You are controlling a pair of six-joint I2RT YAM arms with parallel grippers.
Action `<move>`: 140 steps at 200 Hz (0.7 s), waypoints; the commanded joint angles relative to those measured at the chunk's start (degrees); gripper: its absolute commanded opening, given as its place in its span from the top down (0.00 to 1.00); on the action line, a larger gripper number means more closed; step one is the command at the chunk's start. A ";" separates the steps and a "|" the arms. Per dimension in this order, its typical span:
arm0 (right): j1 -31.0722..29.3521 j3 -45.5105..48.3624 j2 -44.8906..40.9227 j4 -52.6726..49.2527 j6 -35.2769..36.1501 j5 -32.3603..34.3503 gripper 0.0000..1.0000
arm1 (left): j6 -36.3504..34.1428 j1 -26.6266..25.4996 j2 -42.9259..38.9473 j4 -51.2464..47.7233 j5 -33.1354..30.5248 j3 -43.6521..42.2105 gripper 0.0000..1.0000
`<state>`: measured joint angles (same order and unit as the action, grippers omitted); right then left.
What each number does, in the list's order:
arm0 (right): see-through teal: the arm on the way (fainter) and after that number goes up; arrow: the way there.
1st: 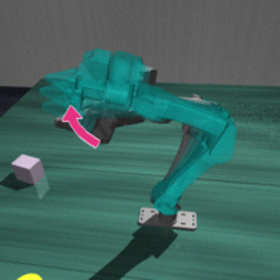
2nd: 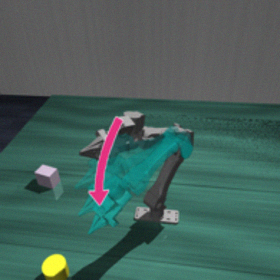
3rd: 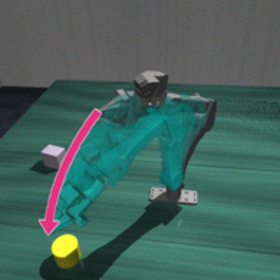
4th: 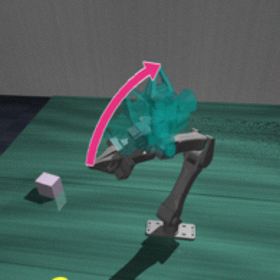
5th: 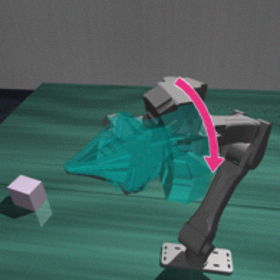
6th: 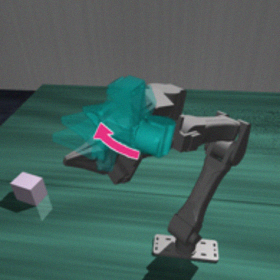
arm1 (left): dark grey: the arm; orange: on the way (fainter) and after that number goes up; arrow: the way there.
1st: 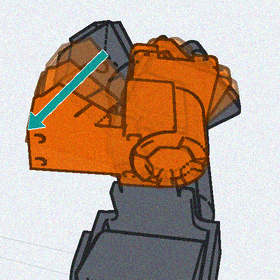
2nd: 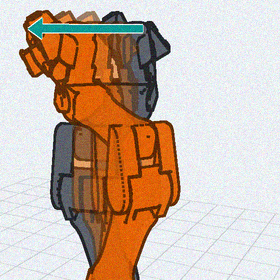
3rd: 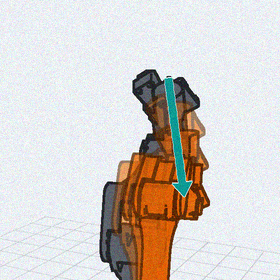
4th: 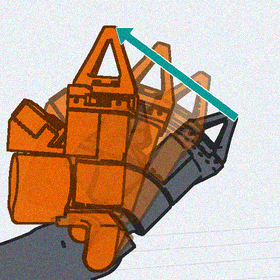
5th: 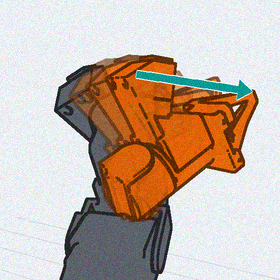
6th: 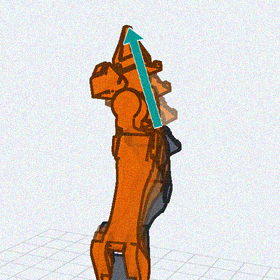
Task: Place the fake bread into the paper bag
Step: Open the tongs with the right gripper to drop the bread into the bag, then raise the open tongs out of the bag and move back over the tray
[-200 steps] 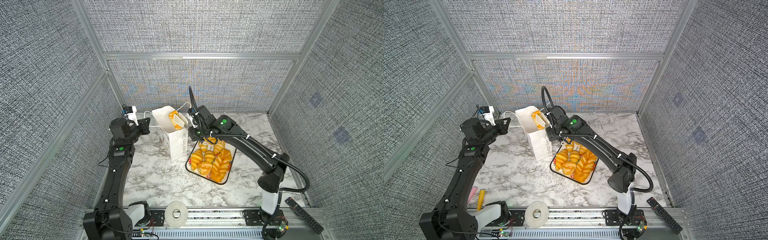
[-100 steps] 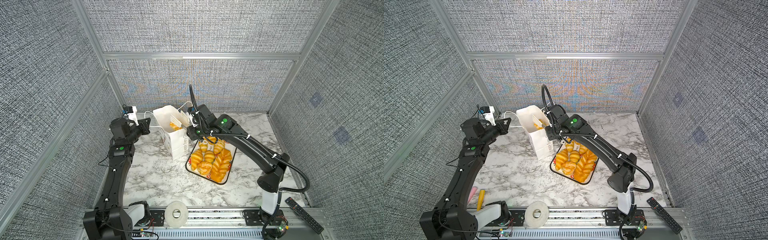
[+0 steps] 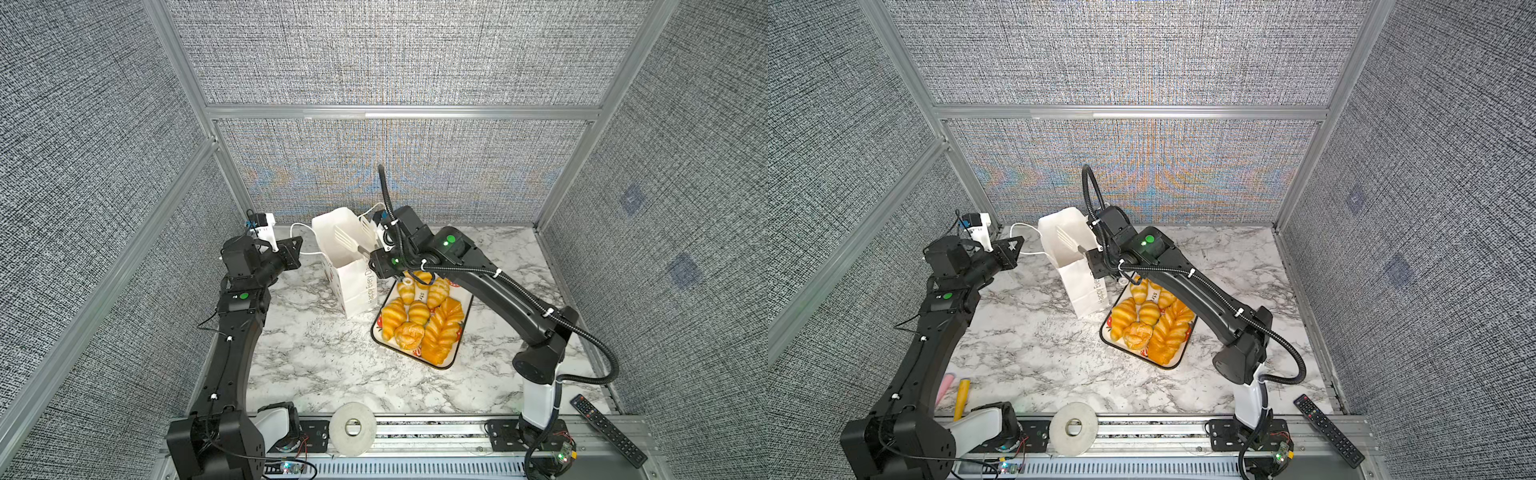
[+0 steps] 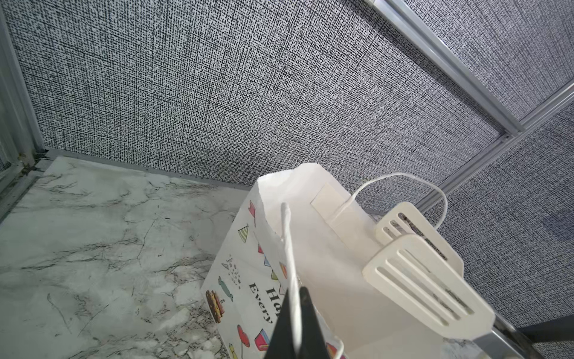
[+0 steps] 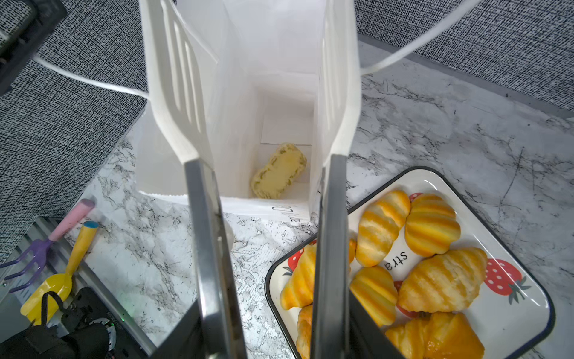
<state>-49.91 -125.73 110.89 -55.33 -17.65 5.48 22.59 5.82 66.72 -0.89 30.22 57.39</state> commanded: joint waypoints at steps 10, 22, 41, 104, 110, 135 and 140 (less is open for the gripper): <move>-0.21 -1.28 -0.62 -0.27 0.16 -0.03 0.46 | 0.13 0.13 -0.03 1.81 0.72 0.01 1.00; -0.27 -1.36 -0.95 -0.26 0.06 -0.02 0.47 | 0.10 0.15 0.08 1.77 0.79 0.04 1.00; -0.34 -1.31 -1.71 0.02 -0.02 -0.10 0.47 | 0.00 0.14 0.02 1.77 0.81 0.03 1.00; -0.20 -0.96 -5.18 1.45 -0.21 0.50 0.47 | -0.09 0.15 0.07 1.56 0.72 0.12 1.00; -0.19 -0.93 -5.55 1.46 -0.21 0.52 0.47 | -0.09 0.19 -0.01 1.55 0.68 0.15 1.00; 0.23 -0.75 -7.17 1.77 -0.22 1.55 0.47 | -0.09 0.15 -0.03 1.50 0.63 0.15 1.00; 0.42 -0.69 -7.42 1.80 -0.34 1.64 0.47 | -0.09 0.15 -0.05 1.53 0.63 0.14 1.00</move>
<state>-49.89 -126.54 104.84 -55.37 -17.50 5.65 22.76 5.82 66.72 -0.91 30.22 57.39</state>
